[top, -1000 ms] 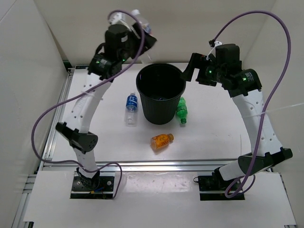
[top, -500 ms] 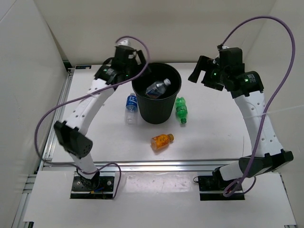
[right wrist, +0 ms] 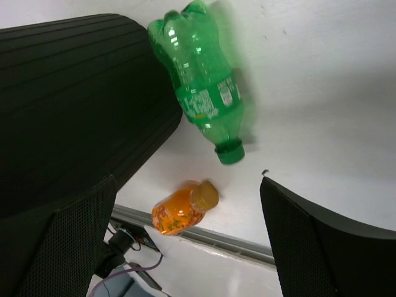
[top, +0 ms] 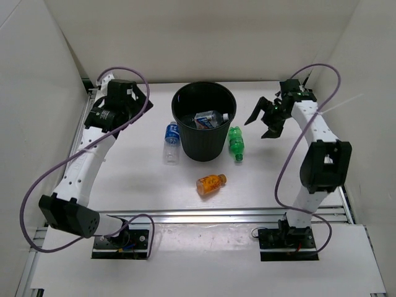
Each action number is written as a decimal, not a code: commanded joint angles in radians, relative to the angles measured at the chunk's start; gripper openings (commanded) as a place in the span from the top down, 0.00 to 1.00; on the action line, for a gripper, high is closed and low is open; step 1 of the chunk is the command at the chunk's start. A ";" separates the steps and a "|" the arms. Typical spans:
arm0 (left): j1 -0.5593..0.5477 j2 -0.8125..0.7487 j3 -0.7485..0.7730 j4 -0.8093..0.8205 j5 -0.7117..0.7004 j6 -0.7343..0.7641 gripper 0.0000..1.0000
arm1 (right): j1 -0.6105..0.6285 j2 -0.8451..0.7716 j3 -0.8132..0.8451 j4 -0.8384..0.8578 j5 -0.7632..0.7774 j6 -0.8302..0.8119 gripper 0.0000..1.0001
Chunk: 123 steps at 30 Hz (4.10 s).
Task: Put the plastic bottles in the bin
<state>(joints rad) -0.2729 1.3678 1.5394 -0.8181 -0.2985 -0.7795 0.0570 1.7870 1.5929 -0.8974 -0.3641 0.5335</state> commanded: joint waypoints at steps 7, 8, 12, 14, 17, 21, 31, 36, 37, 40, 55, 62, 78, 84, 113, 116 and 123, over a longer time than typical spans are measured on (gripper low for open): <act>0.064 0.045 -0.065 -0.185 0.050 -0.046 0.00 | 0.049 0.278 0.186 0.060 -0.090 -0.076 0.00; 0.064 0.045 -0.074 -0.185 0.050 -0.034 0.00 | 0.058 0.311 0.196 0.060 -0.090 -0.076 0.00; 0.086 0.045 -0.114 -0.176 0.094 -0.024 0.00 | 0.078 0.379 0.205 0.069 -0.090 -0.086 0.00; 0.106 0.045 -0.148 -0.155 0.153 -0.024 0.00 | 0.089 0.408 0.205 0.069 -0.090 -0.086 0.04; 0.106 0.045 -0.182 -0.121 0.179 -0.015 0.00 | 0.098 0.446 0.216 0.069 -0.090 -0.086 0.10; 0.115 0.076 -0.196 -0.108 0.199 -0.001 0.00 | 0.098 0.468 0.226 0.060 -0.090 -0.095 0.24; 0.115 0.128 -0.223 -0.067 0.202 -0.026 0.00 | 0.057 0.214 0.197 -0.073 0.085 -0.096 0.73; 0.061 0.194 -0.187 0.010 0.214 -0.015 0.00 | 0.032 0.066 0.485 -0.262 0.238 0.009 0.81; 0.049 0.224 -0.173 0.020 0.214 0.002 0.00 | 0.032 0.066 0.562 -0.288 0.216 0.035 0.81; 0.008 0.290 -0.119 0.033 0.204 0.017 0.00 | 0.032 0.042 0.794 -0.269 0.099 0.060 0.81; -0.041 0.462 -0.065 0.053 0.194 0.049 0.00 | 0.105 0.020 0.764 -0.163 -0.200 -0.032 0.00; -0.061 0.577 -0.027 0.062 0.240 0.083 0.00 | -0.028 -0.026 0.751 -0.187 -0.289 0.011 0.00; -0.062 0.671 0.051 -0.035 0.095 0.073 0.42 | -0.028 0.003 0.760 -0.206 -0.348 0.020 0.00; -0.031 0.533 0.128 -0.134 -0.069 -0.006 0.40 | -0.028 0.023 0.751 -0.206 -0.348 0.020 0.00; -0.321 0.444 0.573 0.019 -0.023 0.220 0.00 | 0.014 -0.046 0.567 -0.206 -0.270 0.002 0.00; -0.321 0.320 0.452 0.019 -0.178 0.206 0.00 | 0.014 -0.100 0.451 -0.206 -0.225 0.017 0.00; -0.239 0.073 0.147 -0.064 -0.415 0.033 0.00 | -0.060 -0.283 -0.010 -0.083 -0.283 0.196 0.00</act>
<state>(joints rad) -0.5491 1.5948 1.7485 -0.8173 -0.5365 -0.6571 0.0448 1.5776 1.7206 -1.0512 -0.5922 0.6266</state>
